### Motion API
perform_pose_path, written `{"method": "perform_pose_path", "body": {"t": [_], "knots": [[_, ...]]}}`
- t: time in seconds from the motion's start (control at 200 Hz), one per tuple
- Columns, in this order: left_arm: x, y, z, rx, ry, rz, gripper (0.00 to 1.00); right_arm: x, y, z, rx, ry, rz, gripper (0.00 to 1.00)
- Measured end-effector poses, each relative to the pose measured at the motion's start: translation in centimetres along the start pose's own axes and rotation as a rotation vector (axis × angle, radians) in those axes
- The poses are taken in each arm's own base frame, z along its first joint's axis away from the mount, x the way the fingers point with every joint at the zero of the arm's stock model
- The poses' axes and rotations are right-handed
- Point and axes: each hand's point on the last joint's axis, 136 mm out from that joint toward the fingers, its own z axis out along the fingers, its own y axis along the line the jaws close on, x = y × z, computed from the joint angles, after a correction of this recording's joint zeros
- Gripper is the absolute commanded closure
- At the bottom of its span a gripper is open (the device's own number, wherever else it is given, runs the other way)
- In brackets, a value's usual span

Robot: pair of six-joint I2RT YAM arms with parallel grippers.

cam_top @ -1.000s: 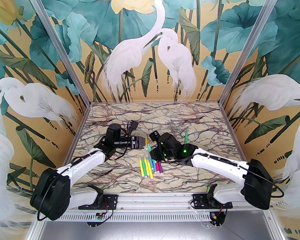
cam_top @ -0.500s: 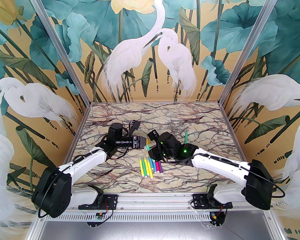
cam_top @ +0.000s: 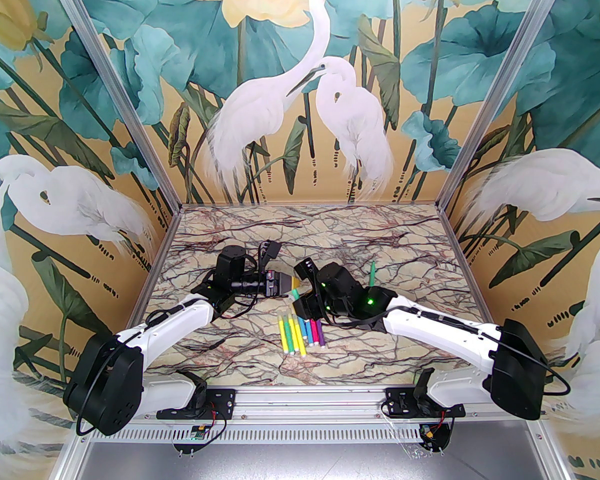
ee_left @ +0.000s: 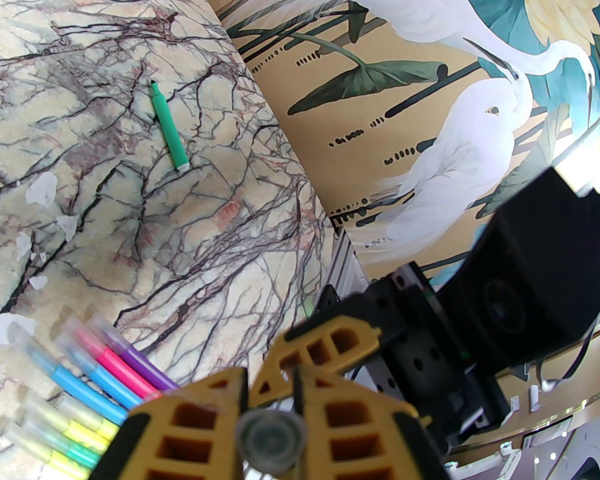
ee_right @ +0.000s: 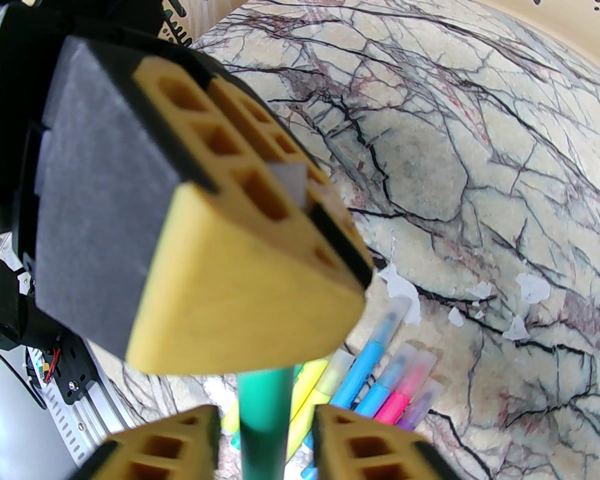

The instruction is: Open the pen caps

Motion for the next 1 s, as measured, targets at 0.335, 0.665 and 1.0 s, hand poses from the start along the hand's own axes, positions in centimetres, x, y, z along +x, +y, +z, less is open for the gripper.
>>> {"method": "perform_pose_path", "body": {"t": [0.335, 0.665, 1.0], "knots": [[-0.4, -0.7, 0.0, 0.020, -0.002, -0.010, 0.96, 0.3, -0.4, 1.2, 0.012, 0.012, 0.003, 0.63], [-0.5, -0.8, 0.0, 0.027, -0.005, -0.011, 0.98, -0.2, -0.1, 1.3, 0.004, -0.010, -0.005, 0.82], [-1.1, -0.8, 0.0, -0.005, -0.020, -0.014, 1.00, -0.4, -0.1, 1.2, 0.001, -0.023, -0.005, 0.88]]}}
